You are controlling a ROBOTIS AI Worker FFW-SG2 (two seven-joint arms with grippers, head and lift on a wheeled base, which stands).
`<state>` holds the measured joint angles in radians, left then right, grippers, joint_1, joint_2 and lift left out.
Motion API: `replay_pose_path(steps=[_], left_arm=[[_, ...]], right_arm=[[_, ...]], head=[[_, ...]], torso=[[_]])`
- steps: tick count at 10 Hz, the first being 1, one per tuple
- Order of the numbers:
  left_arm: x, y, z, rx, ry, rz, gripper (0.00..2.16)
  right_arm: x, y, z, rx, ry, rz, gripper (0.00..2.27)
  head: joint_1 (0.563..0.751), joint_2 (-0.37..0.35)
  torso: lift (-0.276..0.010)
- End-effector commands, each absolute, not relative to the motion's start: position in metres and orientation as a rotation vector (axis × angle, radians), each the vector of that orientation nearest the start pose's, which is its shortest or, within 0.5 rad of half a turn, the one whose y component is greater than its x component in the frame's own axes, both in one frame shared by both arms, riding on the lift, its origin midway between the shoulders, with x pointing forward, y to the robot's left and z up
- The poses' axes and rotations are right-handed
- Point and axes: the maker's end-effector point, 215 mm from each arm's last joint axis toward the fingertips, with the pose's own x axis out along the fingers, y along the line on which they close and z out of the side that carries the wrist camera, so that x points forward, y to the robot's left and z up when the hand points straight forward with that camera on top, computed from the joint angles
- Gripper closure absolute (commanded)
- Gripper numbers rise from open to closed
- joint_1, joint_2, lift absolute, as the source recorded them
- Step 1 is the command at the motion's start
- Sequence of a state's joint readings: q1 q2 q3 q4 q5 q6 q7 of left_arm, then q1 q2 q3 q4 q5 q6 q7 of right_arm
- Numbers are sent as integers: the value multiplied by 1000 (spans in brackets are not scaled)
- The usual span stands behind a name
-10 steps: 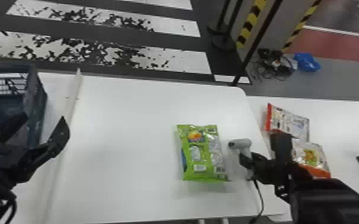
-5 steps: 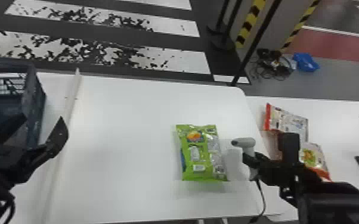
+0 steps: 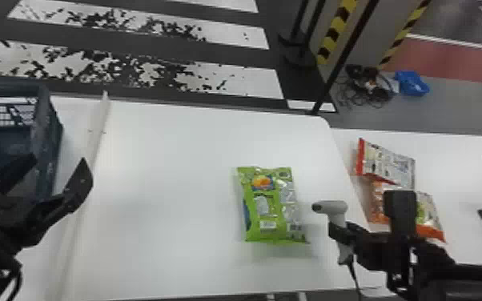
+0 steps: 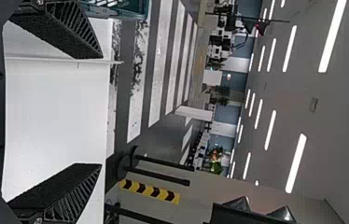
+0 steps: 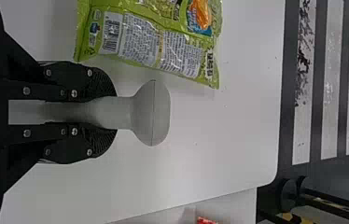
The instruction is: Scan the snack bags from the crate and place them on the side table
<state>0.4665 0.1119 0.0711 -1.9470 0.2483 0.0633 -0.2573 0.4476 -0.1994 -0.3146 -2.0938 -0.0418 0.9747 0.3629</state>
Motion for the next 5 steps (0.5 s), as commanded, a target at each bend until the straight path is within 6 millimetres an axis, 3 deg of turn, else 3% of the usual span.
replay_pose_path(steps=[1,5], left_arm=[[445,227,-384,-135,129,-228,36],[442,229,-384,-139,124,-220,36]], right_arm=[[328,-365,-511,23,938,46,2256],[307,-327,-503,67,981,126,2256]], head=[[695,-212],[695,-171]], torso=[[-50],[-50]])
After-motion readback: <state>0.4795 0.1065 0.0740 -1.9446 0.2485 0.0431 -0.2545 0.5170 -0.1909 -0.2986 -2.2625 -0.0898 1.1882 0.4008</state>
